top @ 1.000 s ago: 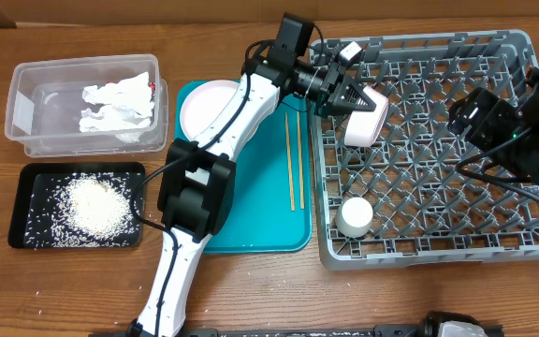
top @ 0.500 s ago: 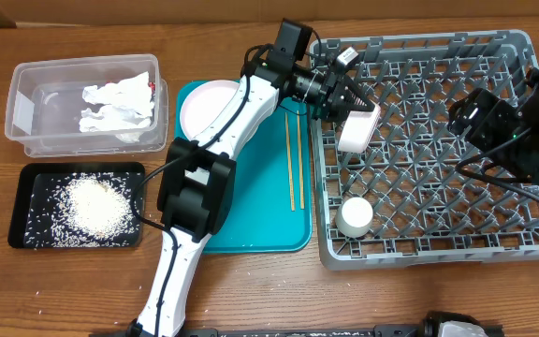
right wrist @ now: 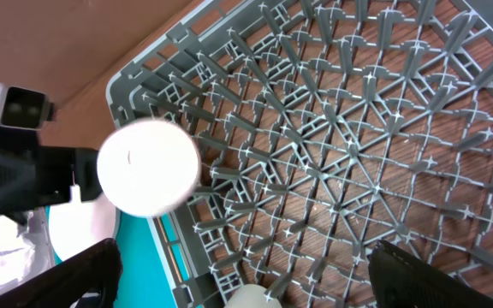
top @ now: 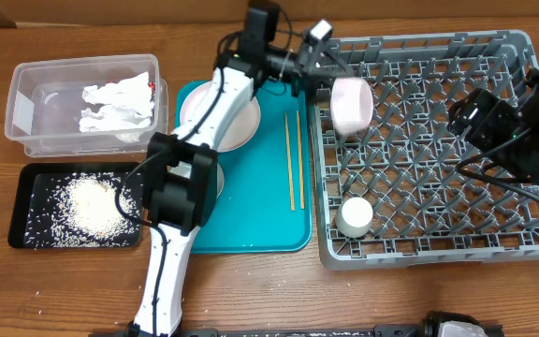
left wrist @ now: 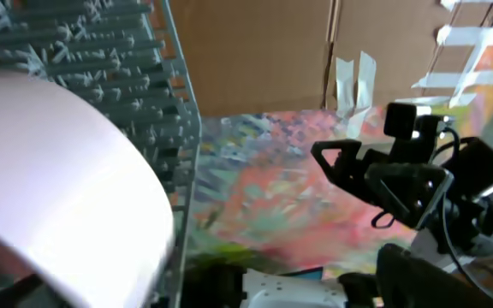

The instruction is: Sort waste into correct bins and load items into the dishwasher

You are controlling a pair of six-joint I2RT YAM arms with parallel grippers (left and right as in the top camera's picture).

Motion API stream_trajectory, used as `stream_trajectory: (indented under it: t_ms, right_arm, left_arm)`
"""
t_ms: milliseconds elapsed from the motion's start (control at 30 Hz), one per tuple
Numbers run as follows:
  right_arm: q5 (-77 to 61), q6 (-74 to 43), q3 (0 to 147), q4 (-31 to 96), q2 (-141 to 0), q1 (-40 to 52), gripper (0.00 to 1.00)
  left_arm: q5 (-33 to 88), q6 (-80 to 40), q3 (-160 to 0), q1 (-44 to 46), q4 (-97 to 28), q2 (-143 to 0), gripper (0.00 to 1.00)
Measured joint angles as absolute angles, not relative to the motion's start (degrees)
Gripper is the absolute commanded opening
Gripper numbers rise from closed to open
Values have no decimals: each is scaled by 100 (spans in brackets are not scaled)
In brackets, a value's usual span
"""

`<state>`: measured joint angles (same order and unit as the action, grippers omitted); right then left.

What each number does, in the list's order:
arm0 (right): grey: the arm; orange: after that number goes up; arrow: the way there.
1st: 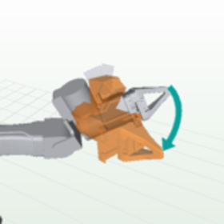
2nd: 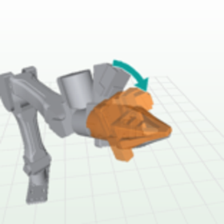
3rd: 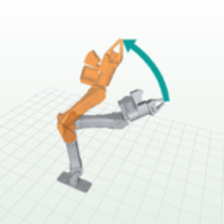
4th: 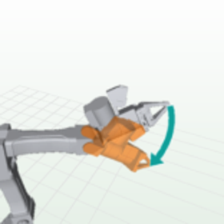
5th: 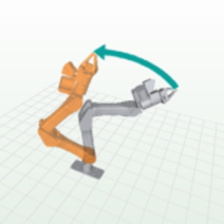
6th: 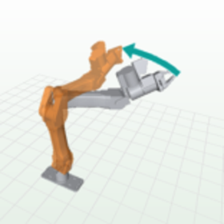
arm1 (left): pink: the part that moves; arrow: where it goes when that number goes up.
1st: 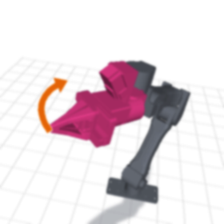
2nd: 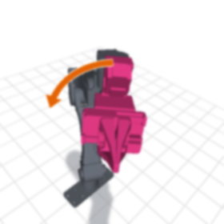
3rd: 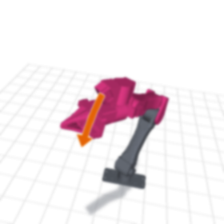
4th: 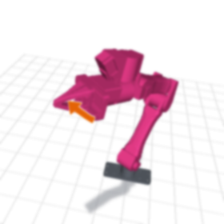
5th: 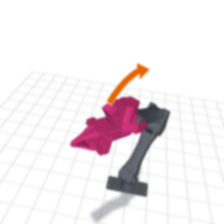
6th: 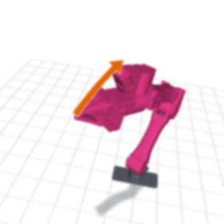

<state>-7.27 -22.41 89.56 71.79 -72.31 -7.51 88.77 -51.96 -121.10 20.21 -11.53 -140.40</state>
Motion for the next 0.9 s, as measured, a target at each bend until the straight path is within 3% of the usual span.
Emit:
stream_trajectory:
  t_ms: [167, 500, 733, 900]
  right_arm:
    - [-727, -2241, 8956, 7175, -7234, -751, 93]
    - [-727, -2244, 8956, 7175, -7234, -751, 93]
    - [-729, -2244, 8956, 7168, -7234, -751, 93]
    - [-727, -2244, 8956, 7168, -7234, -751, 93]
  left_arm:
    - [8919, -5865, -12110, 1927, -298, -14040, 100]
    - [8943, -6390, -12110, 1938, 67, -14040, 100]
    - [8956, -7218, -12112, 1881, 1586, -14038, 100]
    - [8956, -7883, -12112, 1754, 1774, -14038, 98]
